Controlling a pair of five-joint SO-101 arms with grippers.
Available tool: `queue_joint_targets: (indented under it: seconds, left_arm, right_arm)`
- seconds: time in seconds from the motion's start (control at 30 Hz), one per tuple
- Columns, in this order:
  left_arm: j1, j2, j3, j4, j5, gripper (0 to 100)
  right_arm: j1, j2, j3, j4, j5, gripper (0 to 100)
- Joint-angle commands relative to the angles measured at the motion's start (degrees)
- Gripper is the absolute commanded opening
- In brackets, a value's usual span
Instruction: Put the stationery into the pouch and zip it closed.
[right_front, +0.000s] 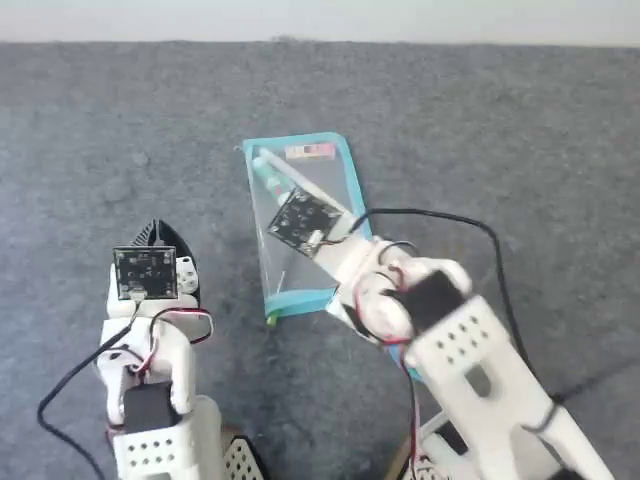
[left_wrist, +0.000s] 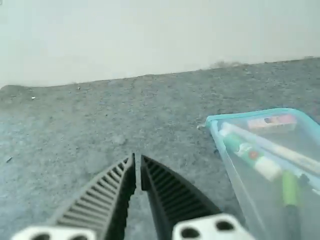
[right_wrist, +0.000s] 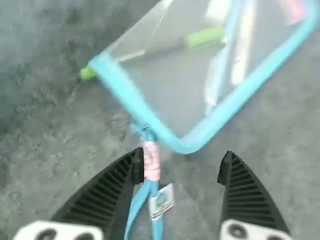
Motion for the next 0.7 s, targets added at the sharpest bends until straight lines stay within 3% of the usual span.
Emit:
queue_joint_targets:
  seconds: [0.0,0.17,0.4,0.53,0.67]
  left_arm:
    - [1.6,-0.6,-0.1,-0.8,1.1,2]
    - [3.5,-0.5,-0.1,-0.1,1.1,2]
    - [3.3,4.5,0.7,-3.8,1.3,2]
    - [3.3,14.5,-0.9,-8.8,1.6,2]
    - [3.2,25.3,-4.5,-12.3,3.5,2]
  right_arm:
    - [6.7,-3.0,0.3,-6.9,0.5,23.8]
    - [15.1,11.3,-3.8,-13.8,0.1,23.8]
    - [19.5,40.5,-23.2,-15.8,-11.9,23.8]
    - [19.6,55.3,-33.5,-16.2,-16.3,23.8]
    - [15.6,66.6,-40.0,-14.7,-15.9,23.8]
